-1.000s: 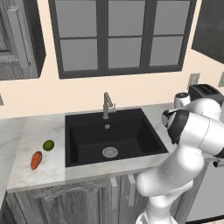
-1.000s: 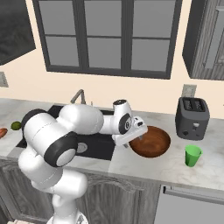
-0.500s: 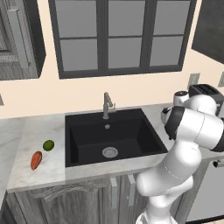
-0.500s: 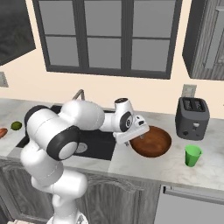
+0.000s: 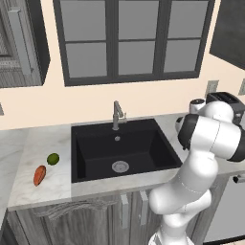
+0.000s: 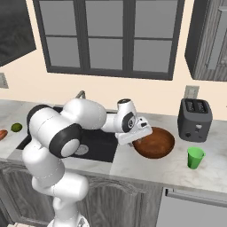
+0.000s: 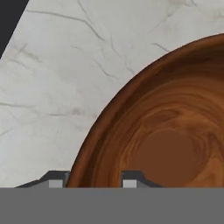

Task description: Remove the lime and sweet potato from the sink. Then move the bowl and cup from the counter to the sink for washing.

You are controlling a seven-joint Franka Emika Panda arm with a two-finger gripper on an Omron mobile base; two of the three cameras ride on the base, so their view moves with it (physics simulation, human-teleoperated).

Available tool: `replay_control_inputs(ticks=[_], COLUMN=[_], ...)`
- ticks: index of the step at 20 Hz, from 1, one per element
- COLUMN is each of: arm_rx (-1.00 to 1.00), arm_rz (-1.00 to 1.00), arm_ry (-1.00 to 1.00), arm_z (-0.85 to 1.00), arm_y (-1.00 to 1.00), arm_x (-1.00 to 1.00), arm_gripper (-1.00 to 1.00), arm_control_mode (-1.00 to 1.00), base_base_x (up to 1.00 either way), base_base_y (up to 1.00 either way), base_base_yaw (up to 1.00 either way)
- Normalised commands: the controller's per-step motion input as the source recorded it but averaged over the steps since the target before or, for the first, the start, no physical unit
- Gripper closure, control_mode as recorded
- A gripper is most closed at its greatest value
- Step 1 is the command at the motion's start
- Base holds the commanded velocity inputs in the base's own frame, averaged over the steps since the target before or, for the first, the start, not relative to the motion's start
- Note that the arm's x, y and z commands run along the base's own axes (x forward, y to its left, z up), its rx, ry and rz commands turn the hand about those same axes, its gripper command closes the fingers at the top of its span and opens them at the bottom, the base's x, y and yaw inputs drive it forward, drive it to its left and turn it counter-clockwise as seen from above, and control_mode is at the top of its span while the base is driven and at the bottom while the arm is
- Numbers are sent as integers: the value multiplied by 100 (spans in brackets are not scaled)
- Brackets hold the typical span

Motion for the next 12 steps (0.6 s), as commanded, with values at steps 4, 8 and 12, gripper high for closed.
replay_control_inputs(ticks=[4,8,12], arm_rx=[0,2,6], arm_rz=[-7,-8,-5], arm_ry=[0,0,0], arm_z=[-8,-7,0], arm_y=[-3,-1,4], arm_x=[-9,-13,-21], arm_gripper=[100,100,100], arm_control_mode=[-100,-100,-100], base_base_x=[0,0,0], base_base_y=[0,0,0], base_base_yaw=[0,0,0])
